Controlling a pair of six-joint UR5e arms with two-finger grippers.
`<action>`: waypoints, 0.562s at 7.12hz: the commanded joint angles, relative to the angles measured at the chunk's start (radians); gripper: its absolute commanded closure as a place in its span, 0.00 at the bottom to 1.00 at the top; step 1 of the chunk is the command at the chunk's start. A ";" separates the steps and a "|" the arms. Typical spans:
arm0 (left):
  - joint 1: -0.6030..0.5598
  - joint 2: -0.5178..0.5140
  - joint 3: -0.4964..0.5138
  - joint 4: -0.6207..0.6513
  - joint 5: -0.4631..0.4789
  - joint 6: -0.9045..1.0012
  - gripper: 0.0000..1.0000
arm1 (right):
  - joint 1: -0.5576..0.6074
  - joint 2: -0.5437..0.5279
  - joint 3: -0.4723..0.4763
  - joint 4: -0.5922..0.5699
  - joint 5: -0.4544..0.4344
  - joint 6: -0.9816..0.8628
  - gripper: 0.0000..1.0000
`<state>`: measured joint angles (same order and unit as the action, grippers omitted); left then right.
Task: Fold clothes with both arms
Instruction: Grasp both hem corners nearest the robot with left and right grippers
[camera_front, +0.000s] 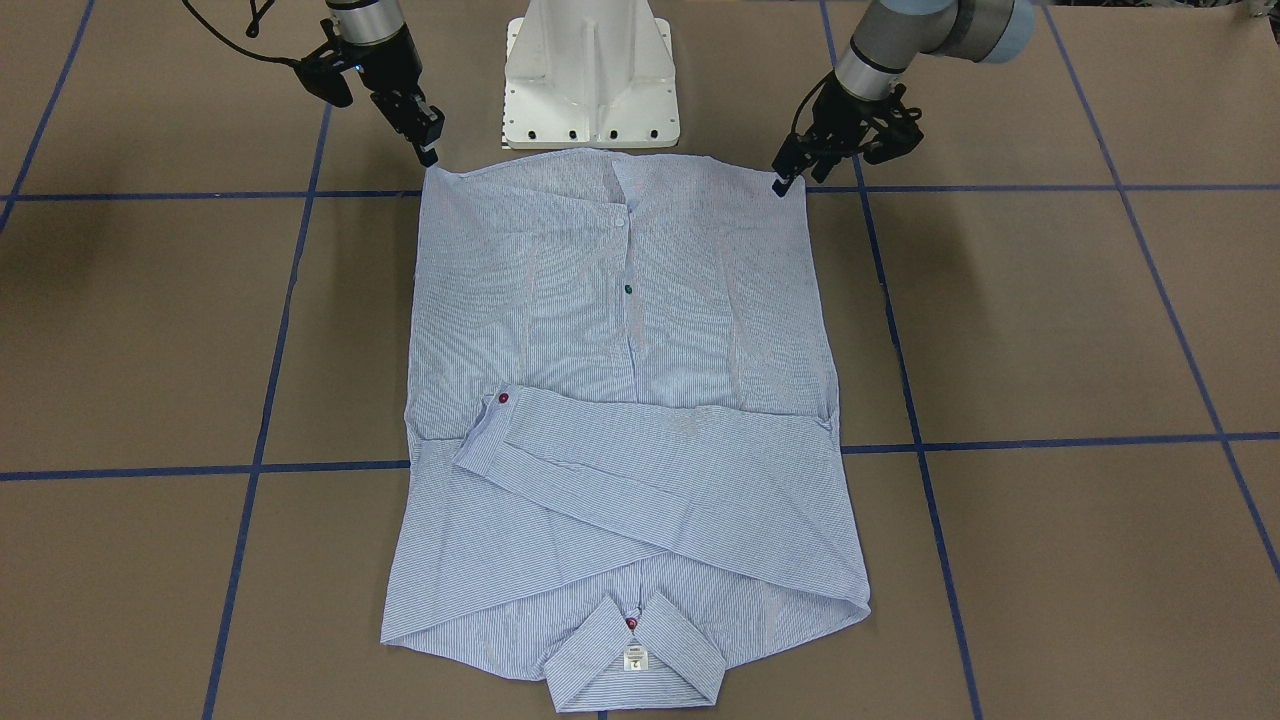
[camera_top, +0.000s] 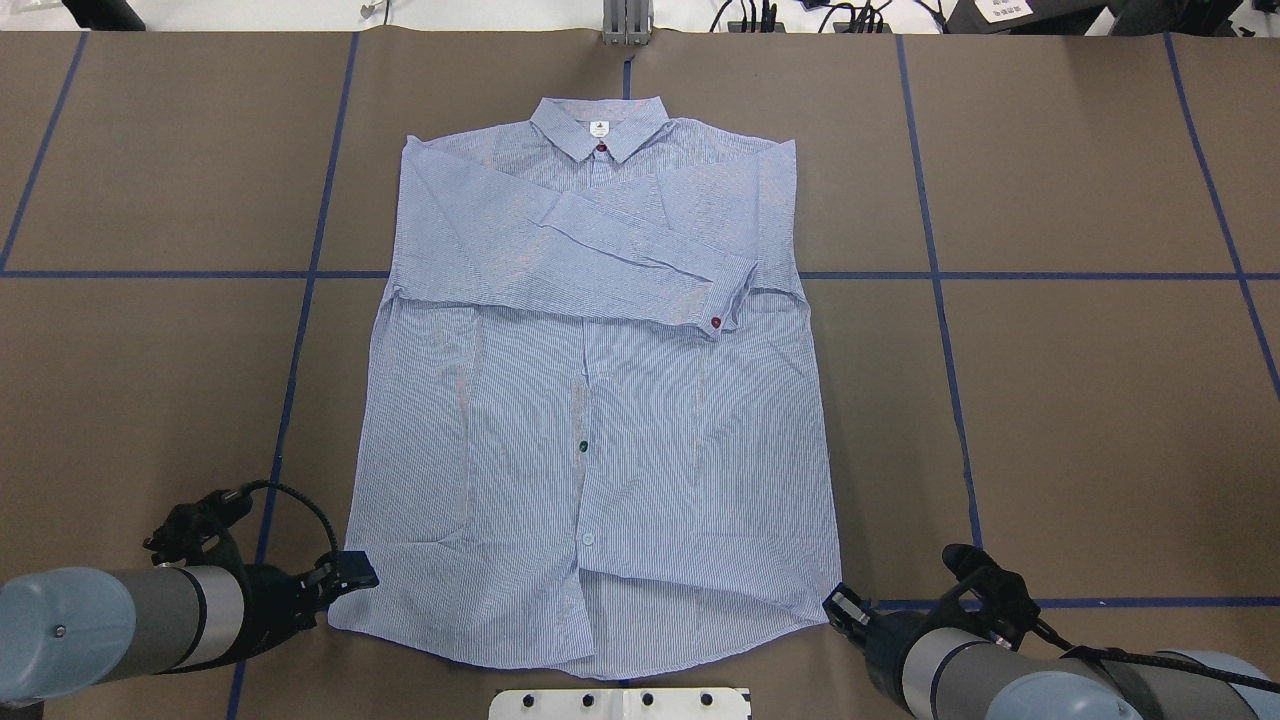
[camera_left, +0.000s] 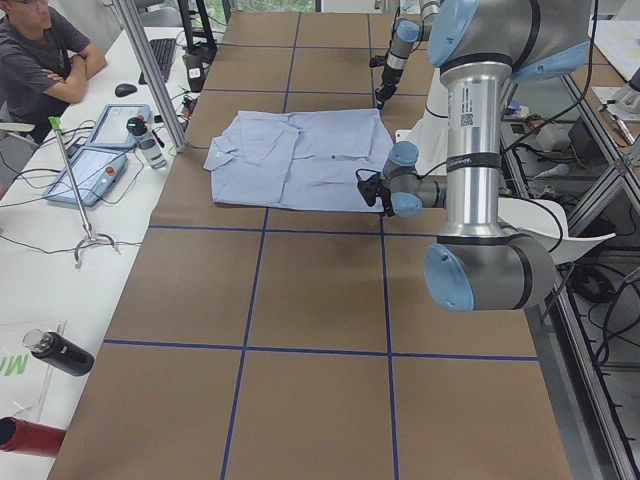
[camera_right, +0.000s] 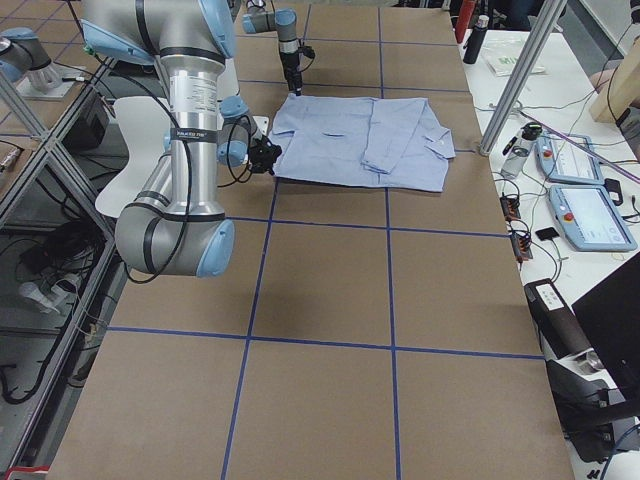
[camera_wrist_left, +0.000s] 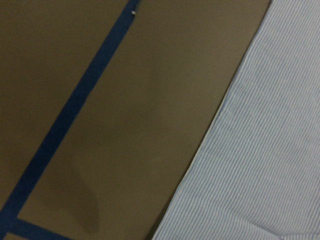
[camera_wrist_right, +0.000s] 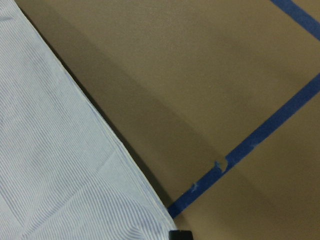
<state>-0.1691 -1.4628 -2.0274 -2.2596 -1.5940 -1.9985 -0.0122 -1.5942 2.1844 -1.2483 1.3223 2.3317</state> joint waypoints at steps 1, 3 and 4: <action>0.006 0.001 -0.001 0.000 0.000 -0.016 0.31 | 0.000 -0.001 0.000 0.000 0.000 0.000 1.00; 0.020 0.001 0.001 0.000 0.000 -0.019 0.45 | 0.000 -0.001 0.002 0.000 0.000 0.000 1.00; 0.022 0.001 -0.001 0.000 0.000 -0.020 0.64 | 0.000 0.000 0.002 0.001 0.000 0.000 1.00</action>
<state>-0.1513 -1.4619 -2.0269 -2.2595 -1.5938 -2.0165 -0.0123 -1.5950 2.1856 -1.2483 1.3223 2.3317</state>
